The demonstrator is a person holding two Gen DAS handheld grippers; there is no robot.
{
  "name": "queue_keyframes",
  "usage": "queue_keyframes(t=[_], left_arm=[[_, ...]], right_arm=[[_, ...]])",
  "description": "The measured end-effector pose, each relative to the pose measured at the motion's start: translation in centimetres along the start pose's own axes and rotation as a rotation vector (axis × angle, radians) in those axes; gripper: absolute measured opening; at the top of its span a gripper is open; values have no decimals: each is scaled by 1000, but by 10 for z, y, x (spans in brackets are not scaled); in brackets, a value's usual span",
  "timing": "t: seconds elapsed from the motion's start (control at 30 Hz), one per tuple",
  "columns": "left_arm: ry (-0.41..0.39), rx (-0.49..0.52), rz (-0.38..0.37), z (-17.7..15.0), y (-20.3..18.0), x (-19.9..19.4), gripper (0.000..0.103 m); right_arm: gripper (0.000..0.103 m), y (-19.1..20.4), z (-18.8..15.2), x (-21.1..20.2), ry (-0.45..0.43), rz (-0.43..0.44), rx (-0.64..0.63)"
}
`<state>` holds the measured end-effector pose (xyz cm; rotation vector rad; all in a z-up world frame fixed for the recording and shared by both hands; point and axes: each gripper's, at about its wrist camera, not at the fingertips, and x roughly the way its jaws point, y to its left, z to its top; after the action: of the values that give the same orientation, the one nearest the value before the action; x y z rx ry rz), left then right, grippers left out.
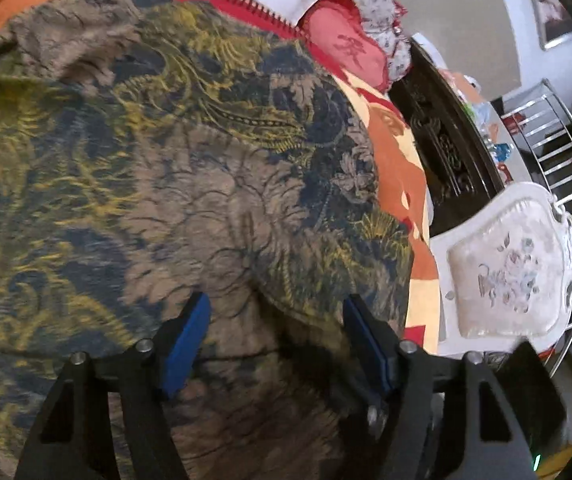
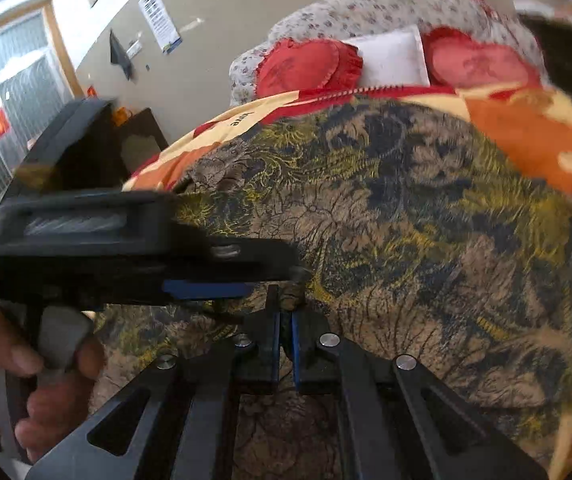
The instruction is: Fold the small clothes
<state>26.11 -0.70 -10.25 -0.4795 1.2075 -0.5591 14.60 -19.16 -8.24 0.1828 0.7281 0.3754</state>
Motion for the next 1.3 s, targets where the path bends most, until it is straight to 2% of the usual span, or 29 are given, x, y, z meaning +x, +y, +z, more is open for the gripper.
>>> queue_keyframes(t=[0.13,0.17,0.2,0.27,0.3,0.43,0.57,0.67,0.77,0.87,1.0,1.17,1.3], left_arm=[[40,-18,-20,7,-10,11,68],[38,-23,-22,8,-9,11,57],[38,-36,-29,10,-8,13,36],[41,-80,-24,9,-3,18,9],[31,-96,-14,8,0,17,5],[-31,-74,22,5,0,6,3],[-119,24,31,8,-6,-30,3],[-211,87,69,15,-5,-65,3],[-299,112,174,23,16,-103,3],[-307,56,252,28,53,-119,3],[-315,-6,295,24,96,-134,3],[-340,-33,363,16,123,-132,3],[-340,-33,396,19,121,-117,5]], right_arm=[[6,12,3,-6,-24,-9,-70],[6,15,2,-8,-33,-12,-83],[6,18,2,-10,-38,-13,-96],[6,22,-3,-15,-39,-17,-117],[6,25,-1,-13,-38,-23,-125],[7,31,-6,-17,-32,-54,-147],[32,33,-19,-26,-2,-125,-158],[34,23,-27,-30,10,-155,-108],[34,12,-28,-31,16,-181,-56],[33,6,-28,-26,40,-186,-31],[33,6,-30,-22,63,-189,-37],[33,6,-31,-16,95,-180,-37],[33,4,-31,-17,95,-176,-27]])
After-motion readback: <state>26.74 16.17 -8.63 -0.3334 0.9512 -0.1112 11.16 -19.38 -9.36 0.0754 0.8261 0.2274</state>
